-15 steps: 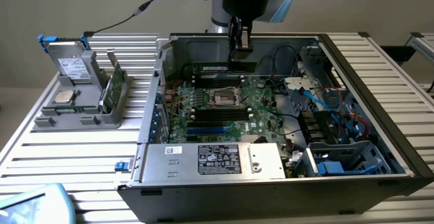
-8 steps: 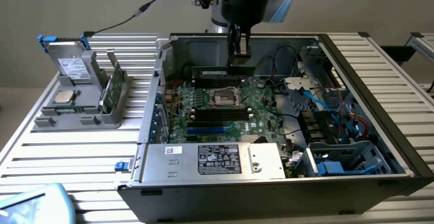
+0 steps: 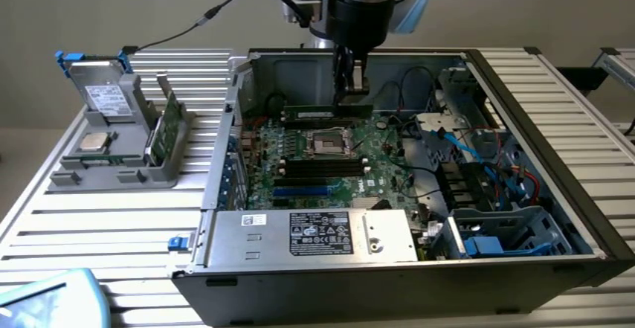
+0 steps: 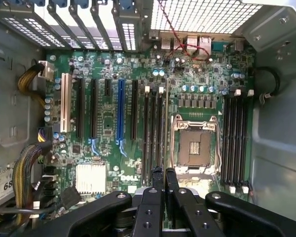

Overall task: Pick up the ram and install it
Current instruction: 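Insert the ram into the slot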

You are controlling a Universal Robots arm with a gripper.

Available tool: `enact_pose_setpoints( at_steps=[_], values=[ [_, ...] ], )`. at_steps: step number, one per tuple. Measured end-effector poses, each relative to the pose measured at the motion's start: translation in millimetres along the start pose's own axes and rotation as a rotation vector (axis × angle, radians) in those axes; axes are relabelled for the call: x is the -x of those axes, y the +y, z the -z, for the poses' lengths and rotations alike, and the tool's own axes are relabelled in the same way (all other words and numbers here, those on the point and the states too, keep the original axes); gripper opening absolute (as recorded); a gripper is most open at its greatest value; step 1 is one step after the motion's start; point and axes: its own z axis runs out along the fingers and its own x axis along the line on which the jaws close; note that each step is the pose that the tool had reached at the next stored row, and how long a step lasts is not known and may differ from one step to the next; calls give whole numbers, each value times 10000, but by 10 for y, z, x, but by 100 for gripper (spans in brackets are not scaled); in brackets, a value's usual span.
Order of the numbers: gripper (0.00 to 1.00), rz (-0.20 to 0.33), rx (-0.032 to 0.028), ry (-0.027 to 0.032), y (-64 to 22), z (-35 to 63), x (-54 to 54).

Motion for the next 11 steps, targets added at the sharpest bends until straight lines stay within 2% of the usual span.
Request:
enact_pose_setpoints(
  at_steps=[11],
  values=[
    [13,130,6,8,-25,-198,-9]
  ],
)
